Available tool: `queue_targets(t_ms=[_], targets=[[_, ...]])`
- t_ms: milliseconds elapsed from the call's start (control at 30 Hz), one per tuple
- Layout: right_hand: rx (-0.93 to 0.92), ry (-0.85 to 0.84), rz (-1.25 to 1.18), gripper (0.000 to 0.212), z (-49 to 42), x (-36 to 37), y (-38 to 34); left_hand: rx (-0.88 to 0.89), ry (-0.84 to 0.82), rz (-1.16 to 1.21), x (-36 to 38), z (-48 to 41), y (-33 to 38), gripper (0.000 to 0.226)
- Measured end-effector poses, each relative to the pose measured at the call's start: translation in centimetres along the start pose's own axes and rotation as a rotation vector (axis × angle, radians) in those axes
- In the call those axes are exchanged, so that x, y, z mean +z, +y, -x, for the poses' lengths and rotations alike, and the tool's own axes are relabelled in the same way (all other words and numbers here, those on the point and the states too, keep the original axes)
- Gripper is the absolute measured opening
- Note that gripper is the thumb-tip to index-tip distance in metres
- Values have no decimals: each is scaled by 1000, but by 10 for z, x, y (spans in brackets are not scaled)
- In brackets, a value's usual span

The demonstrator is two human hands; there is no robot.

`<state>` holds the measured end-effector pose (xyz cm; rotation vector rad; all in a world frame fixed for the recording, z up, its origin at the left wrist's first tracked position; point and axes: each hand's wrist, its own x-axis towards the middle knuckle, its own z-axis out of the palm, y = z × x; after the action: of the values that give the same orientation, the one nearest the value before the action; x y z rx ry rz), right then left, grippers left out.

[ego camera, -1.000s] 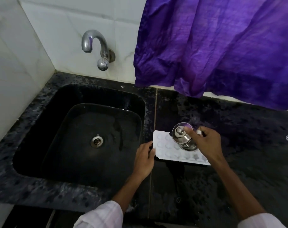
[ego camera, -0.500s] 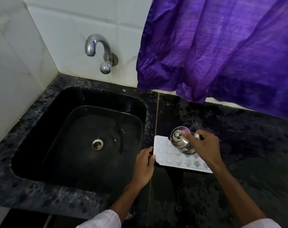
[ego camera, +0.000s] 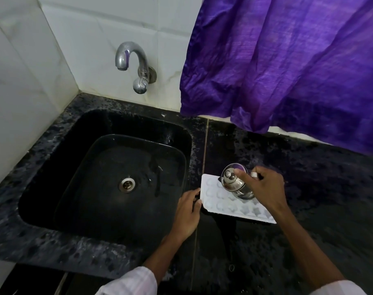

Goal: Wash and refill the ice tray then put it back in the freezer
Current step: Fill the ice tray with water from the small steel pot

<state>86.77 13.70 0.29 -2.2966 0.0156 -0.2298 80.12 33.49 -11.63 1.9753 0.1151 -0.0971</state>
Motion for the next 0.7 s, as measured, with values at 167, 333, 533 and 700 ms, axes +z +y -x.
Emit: queue_targets(t_ms=[167,333,533,700], targets=[[-13,-14,24,60,-1,0,0,15,6,-1,1,0,-2,38],[-30,-28,49,60,-1,0,-2,8,0,7,0,0,-2,38],[-70,-38,95,60,-3,1,-2,11,-11,-1,0,-1,-3,39],[-124,-57,157,61,-6,0,-5,8,-11,6,0,-1,-3,39]])
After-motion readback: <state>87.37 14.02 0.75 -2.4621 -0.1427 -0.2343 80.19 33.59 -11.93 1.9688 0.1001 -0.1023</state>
